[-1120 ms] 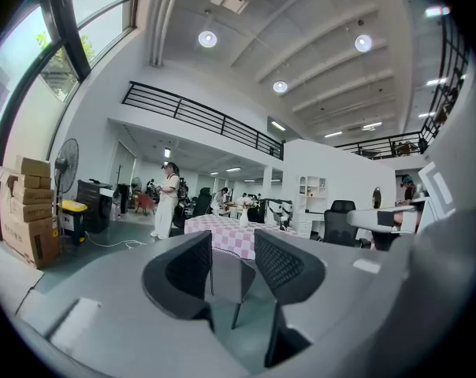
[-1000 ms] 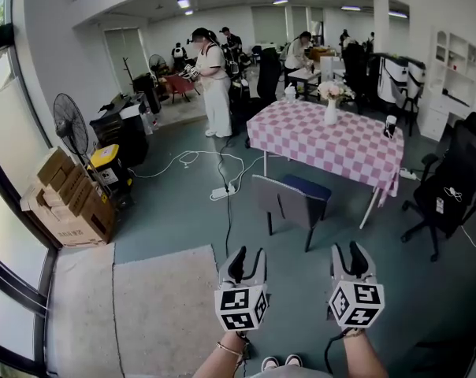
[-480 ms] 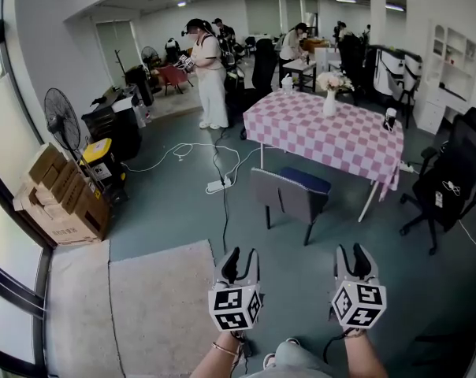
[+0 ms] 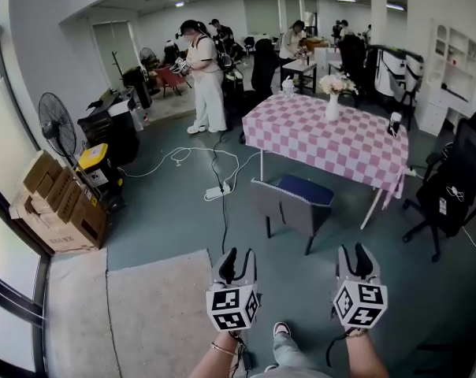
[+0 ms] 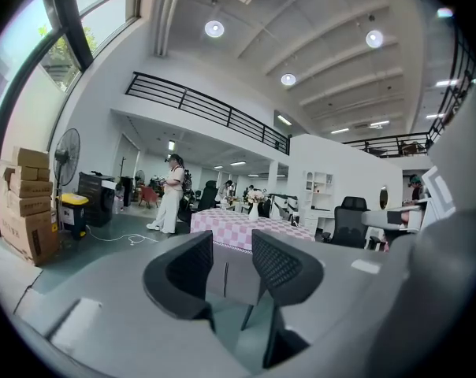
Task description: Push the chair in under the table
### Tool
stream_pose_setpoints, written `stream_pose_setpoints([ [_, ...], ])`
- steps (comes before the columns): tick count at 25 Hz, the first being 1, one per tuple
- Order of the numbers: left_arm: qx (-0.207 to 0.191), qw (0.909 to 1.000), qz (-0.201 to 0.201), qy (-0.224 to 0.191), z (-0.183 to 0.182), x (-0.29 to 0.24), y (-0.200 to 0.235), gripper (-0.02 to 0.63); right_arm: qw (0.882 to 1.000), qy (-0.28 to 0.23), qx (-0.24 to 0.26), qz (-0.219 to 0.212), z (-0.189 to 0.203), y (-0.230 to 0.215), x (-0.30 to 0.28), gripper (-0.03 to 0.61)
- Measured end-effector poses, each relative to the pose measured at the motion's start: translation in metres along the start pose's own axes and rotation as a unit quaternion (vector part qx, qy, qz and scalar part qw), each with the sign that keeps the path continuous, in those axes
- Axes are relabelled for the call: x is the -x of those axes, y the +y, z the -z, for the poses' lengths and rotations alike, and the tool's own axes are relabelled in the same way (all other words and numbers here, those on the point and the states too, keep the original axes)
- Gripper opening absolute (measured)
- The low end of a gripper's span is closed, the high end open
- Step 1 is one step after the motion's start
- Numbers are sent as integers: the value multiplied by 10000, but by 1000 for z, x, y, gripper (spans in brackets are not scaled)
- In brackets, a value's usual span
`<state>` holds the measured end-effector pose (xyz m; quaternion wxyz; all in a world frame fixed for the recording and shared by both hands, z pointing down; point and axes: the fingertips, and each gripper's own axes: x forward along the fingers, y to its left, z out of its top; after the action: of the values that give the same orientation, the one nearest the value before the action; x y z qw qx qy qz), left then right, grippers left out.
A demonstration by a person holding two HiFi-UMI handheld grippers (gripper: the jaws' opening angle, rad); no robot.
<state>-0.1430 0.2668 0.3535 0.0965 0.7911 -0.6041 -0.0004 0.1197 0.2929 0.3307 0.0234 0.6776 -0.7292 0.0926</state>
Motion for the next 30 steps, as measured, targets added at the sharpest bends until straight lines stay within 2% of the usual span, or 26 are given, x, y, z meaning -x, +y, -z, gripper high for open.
stream_pose_setpoints([
  [16, -82, 10000, -13, -47, -41, -193, 17, 143, 10000, 42, -60, -61, -41, -49, -185, 163],
  [25, -245, 9996, -101, -57, -57, -252, 32, 143, 9998, 29, -128, -117, -52, -59, -248, 163],
  [30, -264, 9996, -24, -14, -55, -279, 40, 143, 9999, 91, -138, -8, -49, -61, -273, 163],
])
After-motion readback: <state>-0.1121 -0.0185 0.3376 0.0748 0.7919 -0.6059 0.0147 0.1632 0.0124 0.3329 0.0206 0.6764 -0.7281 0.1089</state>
